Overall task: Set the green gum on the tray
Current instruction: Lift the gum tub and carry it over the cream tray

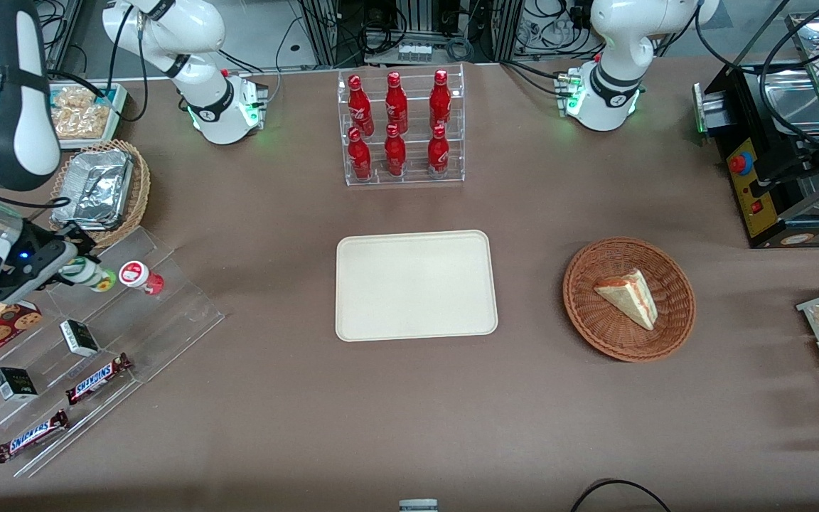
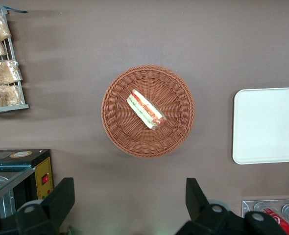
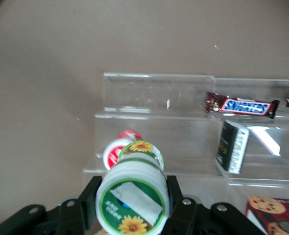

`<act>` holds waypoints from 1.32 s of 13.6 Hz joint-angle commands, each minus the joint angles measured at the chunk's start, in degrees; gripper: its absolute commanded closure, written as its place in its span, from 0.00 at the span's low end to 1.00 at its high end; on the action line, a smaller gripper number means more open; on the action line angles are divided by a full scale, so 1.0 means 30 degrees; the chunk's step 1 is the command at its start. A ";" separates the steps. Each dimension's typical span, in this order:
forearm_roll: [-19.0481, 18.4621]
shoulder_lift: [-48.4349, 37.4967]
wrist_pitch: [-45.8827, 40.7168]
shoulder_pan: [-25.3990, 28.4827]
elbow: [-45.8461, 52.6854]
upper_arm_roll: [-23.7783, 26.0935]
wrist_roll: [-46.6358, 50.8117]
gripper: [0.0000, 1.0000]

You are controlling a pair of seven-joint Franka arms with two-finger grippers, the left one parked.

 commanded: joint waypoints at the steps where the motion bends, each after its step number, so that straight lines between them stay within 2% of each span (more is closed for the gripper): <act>1: 0.0140 0.0189 -0.1123 0.1158 0.0635 -0.0094 0.2344 1.00; 9: 0.0403 0.0979 -0.1214 0.6723 0.0634 -0.0065 1.3238 1.00; 14: 0.0462 0.1769 0.0277 1.0444 0.0664 -0.0065 2.0300 1.00; 18: 0.0520 0.4078 0.0984 1.2819 0.2561 -0.0065 2.5311 1.00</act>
